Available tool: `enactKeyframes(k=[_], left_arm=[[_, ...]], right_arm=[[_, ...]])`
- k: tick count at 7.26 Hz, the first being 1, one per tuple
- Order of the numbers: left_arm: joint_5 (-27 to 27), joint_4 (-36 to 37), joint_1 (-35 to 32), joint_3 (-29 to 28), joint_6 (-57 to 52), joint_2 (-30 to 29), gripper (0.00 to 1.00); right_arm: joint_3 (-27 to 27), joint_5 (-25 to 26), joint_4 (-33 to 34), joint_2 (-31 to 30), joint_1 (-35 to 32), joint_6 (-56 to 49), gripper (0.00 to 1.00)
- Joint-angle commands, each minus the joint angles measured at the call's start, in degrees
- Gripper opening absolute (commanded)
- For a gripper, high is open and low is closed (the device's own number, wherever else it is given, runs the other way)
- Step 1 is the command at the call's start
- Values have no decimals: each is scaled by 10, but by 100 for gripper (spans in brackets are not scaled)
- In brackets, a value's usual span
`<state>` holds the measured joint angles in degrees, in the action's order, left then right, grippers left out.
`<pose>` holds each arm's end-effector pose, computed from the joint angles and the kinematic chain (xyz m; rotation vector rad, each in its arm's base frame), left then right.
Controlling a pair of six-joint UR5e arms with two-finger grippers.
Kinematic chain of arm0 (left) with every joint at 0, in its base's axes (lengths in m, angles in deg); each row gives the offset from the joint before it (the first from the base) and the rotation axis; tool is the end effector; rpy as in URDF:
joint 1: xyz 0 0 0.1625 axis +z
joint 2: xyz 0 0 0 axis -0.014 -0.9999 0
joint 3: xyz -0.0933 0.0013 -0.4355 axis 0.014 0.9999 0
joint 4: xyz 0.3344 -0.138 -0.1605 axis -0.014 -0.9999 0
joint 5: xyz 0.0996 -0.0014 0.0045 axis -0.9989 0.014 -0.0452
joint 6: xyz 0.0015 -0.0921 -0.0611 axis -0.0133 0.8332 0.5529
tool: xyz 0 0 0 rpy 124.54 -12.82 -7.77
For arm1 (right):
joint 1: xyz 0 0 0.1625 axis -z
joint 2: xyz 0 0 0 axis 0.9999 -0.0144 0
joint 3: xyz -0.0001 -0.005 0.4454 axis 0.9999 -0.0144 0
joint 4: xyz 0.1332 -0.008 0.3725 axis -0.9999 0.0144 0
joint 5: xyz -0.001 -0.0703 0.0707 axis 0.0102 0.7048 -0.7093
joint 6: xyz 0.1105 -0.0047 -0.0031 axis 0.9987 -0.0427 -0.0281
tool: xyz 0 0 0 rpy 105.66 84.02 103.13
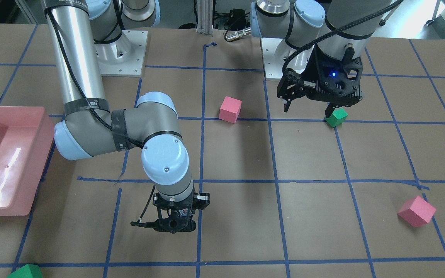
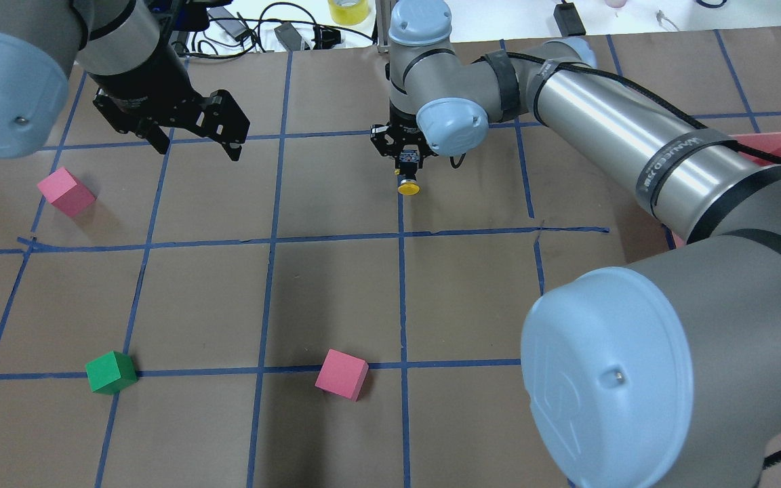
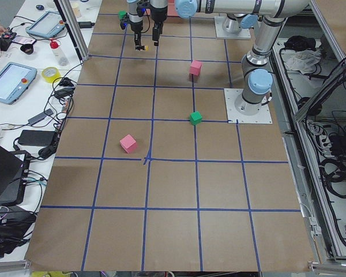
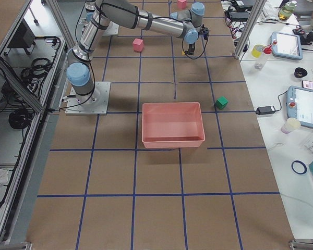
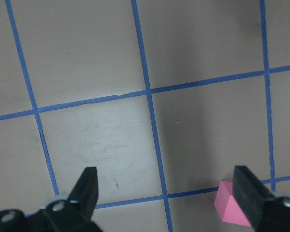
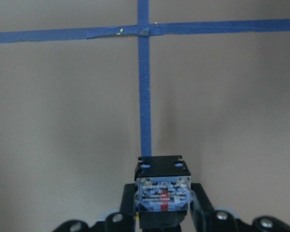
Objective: Align button upright
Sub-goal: 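Carry the button with the right gripper to the table center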
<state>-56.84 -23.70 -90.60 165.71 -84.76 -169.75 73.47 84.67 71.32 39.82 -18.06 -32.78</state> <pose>-0.1445 -0.4897 0.4970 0.2315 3.1209 -0.0929 0.3506 -0.6603 0.2438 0.0232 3.0734 -0.0572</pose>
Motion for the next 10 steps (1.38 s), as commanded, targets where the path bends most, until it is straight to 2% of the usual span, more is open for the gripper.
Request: enactKeyframes(k=[1,4,5,6,8,10], left_arm=[[0,0,0,0,1,0,100],[0,0,0,0,0,0,100],[0,0,0,0,0,0,100],[0,0,-1,0,0,0,100],[-1,1,-2,-3,1,2,100],[0,4,0,-14,9,-3,100]], right_arm=[[-25,-3,11,30,-19,16,0],[-19,-4,11,38,-26,11,0],[-15,-3,11,37,-26,7,33],[-13,-3,10,33,-26,6,99],[2,5,4,1,-25,-10,100],[48,8,4,-62,-22,-53,100]])
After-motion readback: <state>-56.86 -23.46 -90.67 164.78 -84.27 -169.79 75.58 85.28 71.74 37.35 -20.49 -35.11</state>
